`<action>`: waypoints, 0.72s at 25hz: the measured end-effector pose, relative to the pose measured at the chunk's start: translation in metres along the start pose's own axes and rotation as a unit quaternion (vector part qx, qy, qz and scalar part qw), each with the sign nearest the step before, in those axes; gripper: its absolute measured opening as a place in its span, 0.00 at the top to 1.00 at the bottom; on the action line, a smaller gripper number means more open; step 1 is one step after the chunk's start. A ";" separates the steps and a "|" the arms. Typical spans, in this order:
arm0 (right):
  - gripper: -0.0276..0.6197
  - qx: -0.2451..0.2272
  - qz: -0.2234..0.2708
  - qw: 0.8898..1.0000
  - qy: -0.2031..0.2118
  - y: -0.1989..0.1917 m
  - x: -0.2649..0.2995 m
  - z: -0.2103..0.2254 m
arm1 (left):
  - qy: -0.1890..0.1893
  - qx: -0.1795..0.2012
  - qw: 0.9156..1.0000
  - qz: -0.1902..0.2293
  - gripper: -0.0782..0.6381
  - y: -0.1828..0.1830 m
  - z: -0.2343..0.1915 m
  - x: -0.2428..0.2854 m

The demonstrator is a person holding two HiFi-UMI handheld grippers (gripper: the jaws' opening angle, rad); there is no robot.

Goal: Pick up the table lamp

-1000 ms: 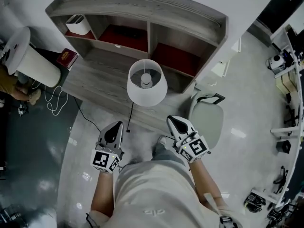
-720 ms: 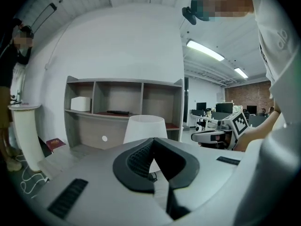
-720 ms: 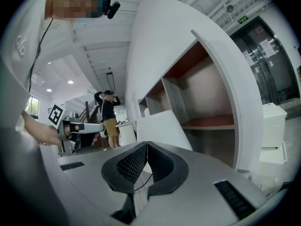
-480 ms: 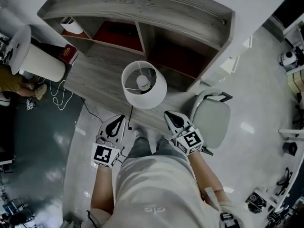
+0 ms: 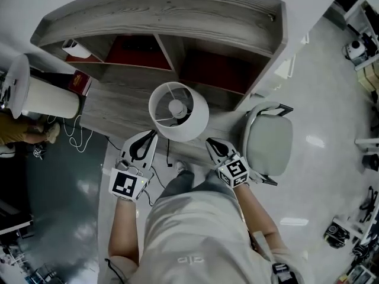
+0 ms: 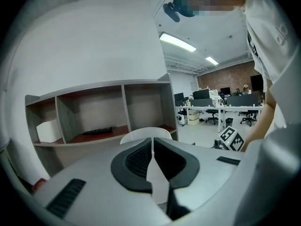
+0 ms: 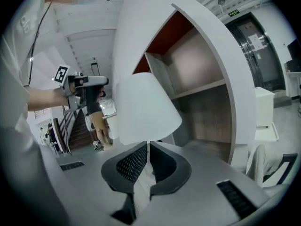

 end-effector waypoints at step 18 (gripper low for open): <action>0.88 -0.005 0.004 0.999 -0.043 -0.071 0.041 0.005 | -0.277 0.063 0.956 -0.068 0.68 -0.004 -0.033 0.059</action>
Point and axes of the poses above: the fingertips, and each gripper's own axes: x forward along the fingers, z to its right, y out of its top, the point moved 10 cm from there along -x, backward along the fingers, and after that the axes turned 11 degrees about z, right-handed, at the moved point
